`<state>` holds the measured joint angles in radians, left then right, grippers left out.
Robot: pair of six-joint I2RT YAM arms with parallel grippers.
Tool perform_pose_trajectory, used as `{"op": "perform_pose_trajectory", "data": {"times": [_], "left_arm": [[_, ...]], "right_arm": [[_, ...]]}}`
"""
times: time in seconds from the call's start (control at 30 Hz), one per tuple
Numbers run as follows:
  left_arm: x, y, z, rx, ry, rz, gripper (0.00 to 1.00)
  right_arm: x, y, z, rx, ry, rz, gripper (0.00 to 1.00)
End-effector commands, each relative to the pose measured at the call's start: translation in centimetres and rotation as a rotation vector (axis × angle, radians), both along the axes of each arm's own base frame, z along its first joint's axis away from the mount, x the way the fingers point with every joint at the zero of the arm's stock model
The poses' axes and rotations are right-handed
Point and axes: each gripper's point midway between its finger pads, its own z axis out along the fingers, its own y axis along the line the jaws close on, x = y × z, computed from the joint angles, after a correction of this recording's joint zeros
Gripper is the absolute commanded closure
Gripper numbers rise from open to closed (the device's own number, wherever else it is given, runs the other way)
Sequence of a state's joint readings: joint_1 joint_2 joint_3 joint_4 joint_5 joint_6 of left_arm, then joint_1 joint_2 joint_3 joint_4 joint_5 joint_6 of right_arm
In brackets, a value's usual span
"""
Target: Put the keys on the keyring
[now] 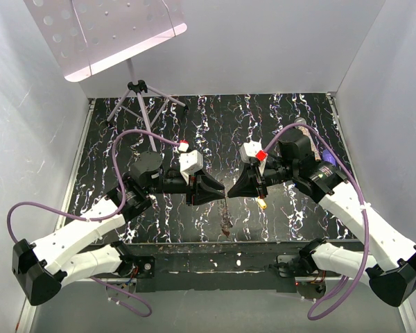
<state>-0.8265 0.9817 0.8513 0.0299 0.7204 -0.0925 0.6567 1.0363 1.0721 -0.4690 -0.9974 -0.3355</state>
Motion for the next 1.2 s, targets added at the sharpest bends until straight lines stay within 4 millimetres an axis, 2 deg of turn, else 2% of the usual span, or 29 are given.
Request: {"op": "perform_pose_trajectory", "data": {"times": [0.0,0.6,0.93,0.97,1.1,1.17], "left_arm": [[0.1,0.0,0.6,-0.009,-0.022,-0.008,0.72],[0.0,-0.2,0.1,0.003,-0.016,-0.02,0.77],[-0.2,-0.3,-0.2,0.018,-0.018,-0.049,0.96],[-0.4,-0.2,-0.8,0.04,0.002,-0.054,1.0],[-0.4,0.1,-0.9,0.03,-0.011,-0.04,1.0],[0.1,0.2,0.0,-0.028,-0.058,0.001,1.0]], "right_arm": [[0.0,0.5,2.7,0.07,-0.059,0.024,0.99],[0.2,0.7,2.7,0.07,-0.051,0.022,0.99],[0.2,0.7,2.6,0.072,-0.047,0.021,0.99],[0.3,0.7,2.6,0.07,-0.044,0.02,0.99],[0.2,0.7,2.6,0.073,-0.046,0.024,0.99],[0.1,0.6,2.7,0.07,-0.046,0.02,0.66]]}}
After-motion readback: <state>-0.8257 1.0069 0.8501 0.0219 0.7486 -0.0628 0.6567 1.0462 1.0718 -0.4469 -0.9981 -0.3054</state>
